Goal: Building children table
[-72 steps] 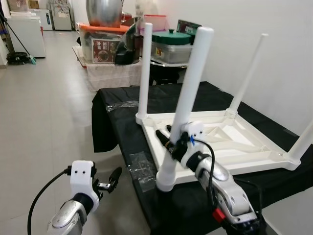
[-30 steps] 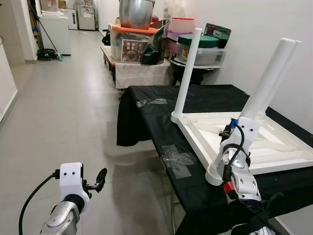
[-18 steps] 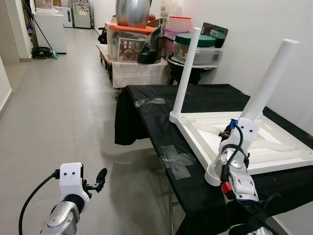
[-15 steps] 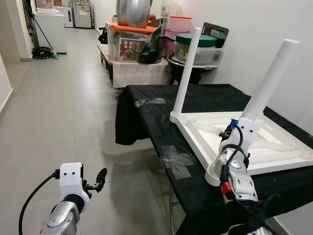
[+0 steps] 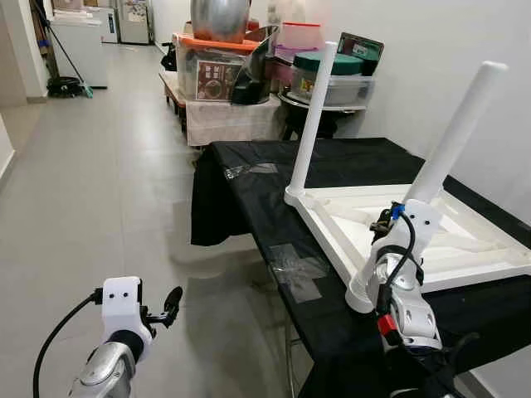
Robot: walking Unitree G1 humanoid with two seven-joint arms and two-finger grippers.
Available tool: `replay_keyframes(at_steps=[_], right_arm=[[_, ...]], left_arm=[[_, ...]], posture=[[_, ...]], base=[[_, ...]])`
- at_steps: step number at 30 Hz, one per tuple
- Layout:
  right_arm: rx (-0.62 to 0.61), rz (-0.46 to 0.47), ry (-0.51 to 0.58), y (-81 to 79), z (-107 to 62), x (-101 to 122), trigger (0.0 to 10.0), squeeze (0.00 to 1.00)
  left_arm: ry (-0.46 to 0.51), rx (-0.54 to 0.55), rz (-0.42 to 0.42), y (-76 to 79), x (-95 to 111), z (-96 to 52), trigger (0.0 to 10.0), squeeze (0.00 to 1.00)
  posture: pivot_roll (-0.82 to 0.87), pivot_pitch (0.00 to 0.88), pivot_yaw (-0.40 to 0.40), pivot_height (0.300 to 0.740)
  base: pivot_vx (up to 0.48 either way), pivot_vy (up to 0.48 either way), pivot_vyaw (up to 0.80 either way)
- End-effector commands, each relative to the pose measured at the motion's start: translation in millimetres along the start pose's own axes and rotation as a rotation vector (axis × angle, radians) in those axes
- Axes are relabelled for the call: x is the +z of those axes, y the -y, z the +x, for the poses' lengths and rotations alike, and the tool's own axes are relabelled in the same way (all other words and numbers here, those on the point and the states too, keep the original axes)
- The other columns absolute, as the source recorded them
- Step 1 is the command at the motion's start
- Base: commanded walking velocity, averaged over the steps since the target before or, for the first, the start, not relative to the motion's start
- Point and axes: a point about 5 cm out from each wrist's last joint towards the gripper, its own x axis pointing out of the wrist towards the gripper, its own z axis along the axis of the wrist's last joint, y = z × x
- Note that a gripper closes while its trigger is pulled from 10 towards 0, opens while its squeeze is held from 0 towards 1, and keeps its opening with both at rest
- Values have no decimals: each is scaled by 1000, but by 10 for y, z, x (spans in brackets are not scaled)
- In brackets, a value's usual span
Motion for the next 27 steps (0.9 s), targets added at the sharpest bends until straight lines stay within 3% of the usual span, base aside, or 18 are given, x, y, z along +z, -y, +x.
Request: replay_keyframes(at_steps=[1,27], right_arm=[[-69,-13,-149,218,-9,-326,10000,0],[8,-47,-68,148,-33,-150,10000,0]], left_arm=[[-20,-11,6,16,-33,20,10000,0],[-27,-28,8,38,-54,34,10000,0]], posture=[[78,0,-77,740],[72,0,-75,740]], base=[[0,0,0],[0,0,0]])
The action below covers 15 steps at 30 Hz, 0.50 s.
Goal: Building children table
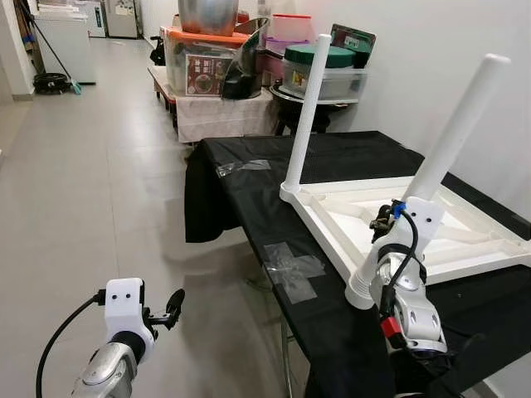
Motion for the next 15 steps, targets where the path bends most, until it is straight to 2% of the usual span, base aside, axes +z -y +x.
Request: replay_keyframes(at_steps=[1,2,4,5,6,7,14,15], right_arm=[[-42,-41,-115,157,-16,-266,10000,0],[-41,-40,-117,158,-16,-268,10000,663],[-41,-40,-119,159,-17,-269,10000,663],[-40,-40,-120,159,-18,-268,10000,710],[-40,-40,-120,159,-18,-268,10000,710],[-38,-39,-119,161,-19,-259,10000,1000],[-18,-37,-105,155,-19,-179,10000,1000],[-6,-30,-77,155,-16,-104,10000,1000]], left_arm=[[-7,-16,10,35,-14,13,10000,0],[-8,-17,10,36,-14,14,10000,0],[-8,-17,10,36,-14,14,10000,0],[-8,-17,10,37,-14,14,10000,0],[-8,-17,10,37,-14,14,10000,0],[-8,-17,10,38,-15,14,10000,0],[-12,-20,11,42,-20,9,10000,0],[-13,-22,12,45,-20,9,10000,0]], posture=[[72,0,-77,740],[71,0,-78,740],[71,0,-78,740],[71,0,-78,740],[71,0,-78,740],[71,0,-78,740],[64,0,-76,740],[62,0,-74,740]], base=[[0,0,0],[0,0,0],[0,0,0],[0,0,0],[0,0,0],[0,0,0],[0,0,0],[0,0,0]])
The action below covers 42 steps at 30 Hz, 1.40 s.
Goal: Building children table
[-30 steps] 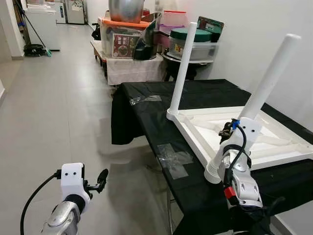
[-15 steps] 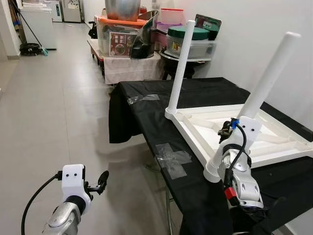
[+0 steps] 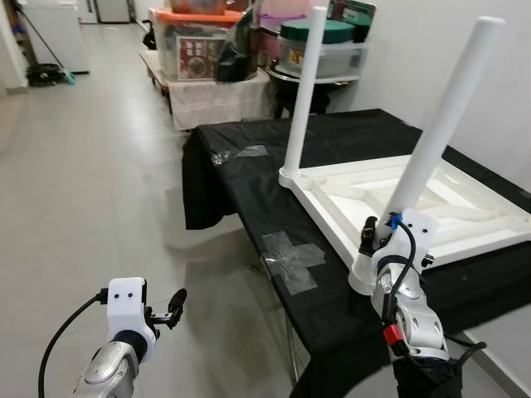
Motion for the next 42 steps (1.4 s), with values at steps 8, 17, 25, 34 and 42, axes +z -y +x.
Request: replay_keyframes(at_steps=[8,17,25,34,42], right_arm=[[22,32,80,86,-35,240,10000,1000],[88,43,114,12,-87,366,10000,1000],[165,46,132,-33,-124,465,10000,1000],[243,-24,173,79,-89,615,10000,1000],[296,-78,167,121,-31,667,10000,1000]], left_arm=[[-15,-9,12,10,-23,2,10000,0],[-19,-14,13,15,-32,13,10000,0],[-19,-21,16,18,-33,19,10000,0],[-25,-27,14,23,-50,15,10000,0],[-29,-32,15,26,-63,18,10000,0]], posture=[[56,0,-71,740],[52,0,-68,740],[49,0,-64,740],[37,0,-58,740],[35,0,-59,740]], base=[[0,0,0],[0,0,0],[0,0,0],[0,0,0],[0,0,0]])
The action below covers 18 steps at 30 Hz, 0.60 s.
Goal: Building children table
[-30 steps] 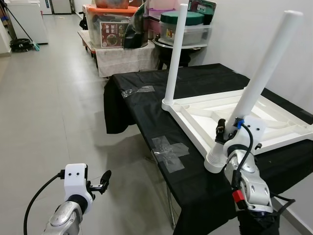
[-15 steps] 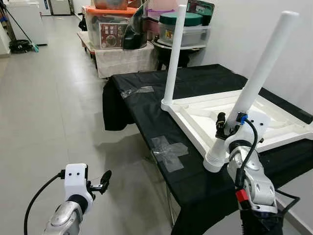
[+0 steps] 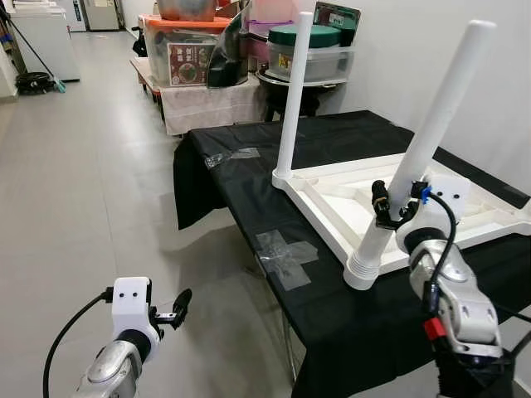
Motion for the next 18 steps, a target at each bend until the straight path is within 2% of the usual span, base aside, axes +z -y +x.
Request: replay_keyframes(at_steps=[1,4,5,8,14,18], right_arm=[[37,15,-23,-28,23,-6,10000,1000],[58,44,-31,-49,24,-14,10000,1000],[139,92,-19,-121,22,20,10000,1000],[187,111,-19,-146,27,36,10000,1000],[199,91,-18,-98,59,50,10000,1000],[187,68,-1,5,118,107,10000,1000]], left_arm=[[-23,-2,12,-6,-50,3,10000,0],[-23,-2,12,-8,-50,0,10000,0],[-24,-4,13,-12,-51,-5,10000,0],[-26,-6,14,-14,-54,-7,10000,0],[-27,-9,15,-13,-56,-9,10000,0],[-29,-11,14,-11,-63,-12,10000,0]], posture=[[37,0,-58,740],[37,0,-58,740],[40,0,-56,740],[39,0,-55,740],[39,0,-55,740],[40,0,-56,740]], base=[[0,0,0],[0,0,0],[0,0,0],[0,0,0],[0,0,0],[0,0,0]])
